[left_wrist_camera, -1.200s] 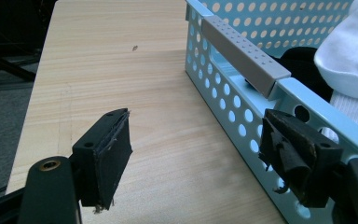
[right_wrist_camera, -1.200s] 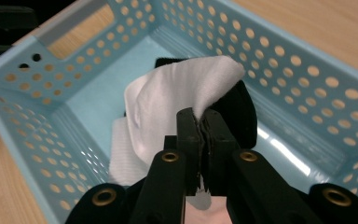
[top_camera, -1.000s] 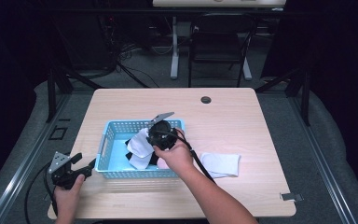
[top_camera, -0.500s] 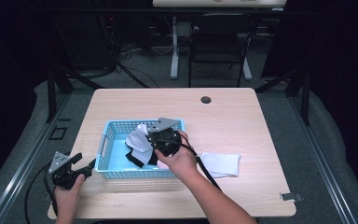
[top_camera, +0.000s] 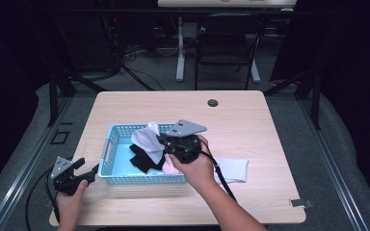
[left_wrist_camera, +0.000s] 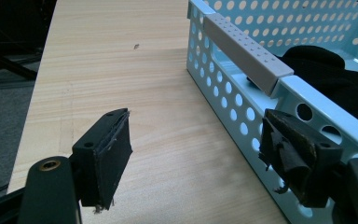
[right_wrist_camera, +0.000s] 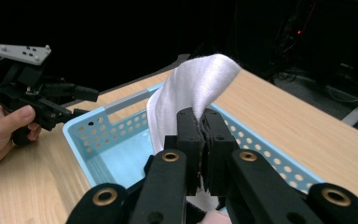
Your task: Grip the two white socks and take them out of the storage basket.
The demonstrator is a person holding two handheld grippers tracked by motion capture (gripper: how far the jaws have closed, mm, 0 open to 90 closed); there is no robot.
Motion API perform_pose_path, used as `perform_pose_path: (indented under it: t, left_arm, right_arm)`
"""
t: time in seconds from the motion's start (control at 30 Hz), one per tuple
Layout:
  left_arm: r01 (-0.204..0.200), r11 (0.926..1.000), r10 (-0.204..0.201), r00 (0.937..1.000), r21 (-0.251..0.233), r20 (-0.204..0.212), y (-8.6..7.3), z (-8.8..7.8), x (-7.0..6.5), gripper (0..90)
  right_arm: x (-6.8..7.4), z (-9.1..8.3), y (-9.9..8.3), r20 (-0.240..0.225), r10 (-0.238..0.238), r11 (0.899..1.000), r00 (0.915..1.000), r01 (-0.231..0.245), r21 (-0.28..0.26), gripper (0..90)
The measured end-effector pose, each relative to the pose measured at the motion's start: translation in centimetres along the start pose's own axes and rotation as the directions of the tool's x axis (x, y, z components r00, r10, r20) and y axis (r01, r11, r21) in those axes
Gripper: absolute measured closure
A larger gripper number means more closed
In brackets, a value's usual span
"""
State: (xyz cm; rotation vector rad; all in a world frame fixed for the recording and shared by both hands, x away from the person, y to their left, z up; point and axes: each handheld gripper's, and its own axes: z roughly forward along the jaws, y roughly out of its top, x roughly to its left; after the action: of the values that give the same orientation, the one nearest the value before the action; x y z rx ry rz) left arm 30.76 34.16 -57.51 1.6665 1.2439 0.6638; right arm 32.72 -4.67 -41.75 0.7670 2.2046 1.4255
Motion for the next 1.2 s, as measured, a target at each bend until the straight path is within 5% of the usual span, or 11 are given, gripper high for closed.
perform_pose_path:
  t: [0.3,0.6,0.93,1.2]
  left_arm:
    - [-0.001,1.0000,0.001,1.0000,0.003,-0.002,0.0,0.1,0.0,24.6]
    - [-0.002,1.0000,0.002,1.0000,0.001,0.000,0.0,0.0,-0.1,24.5]
    - [-0.003,1.0000,0.003,1.0000,-0.002,0.000,0.0,0.0,-0.1,24.5]
    - [-0.007,1.0000,0.007,1.0000,0.006,0.000,0.0,0.0,-0.1,24.6]
  right_arm:
    - [-1.2,-3.2,-0.1,0.045,-0.005,1.000,0.9990,0.005,-0.012,87.4]
    - [-2.9,-7.9,-1.0,0.115,0.044,0.998,0.9923,-0.040,-0.041,87.4]
    - [-4.9,-12.3,-5.2,0.224,0.116,0.993,0.9677,-0.112,-0.031,87.4]
    - [-5.6,-12.6,-8.7,0.248,0.157,0.986,0.9560,-0.165,0.009,87.4]
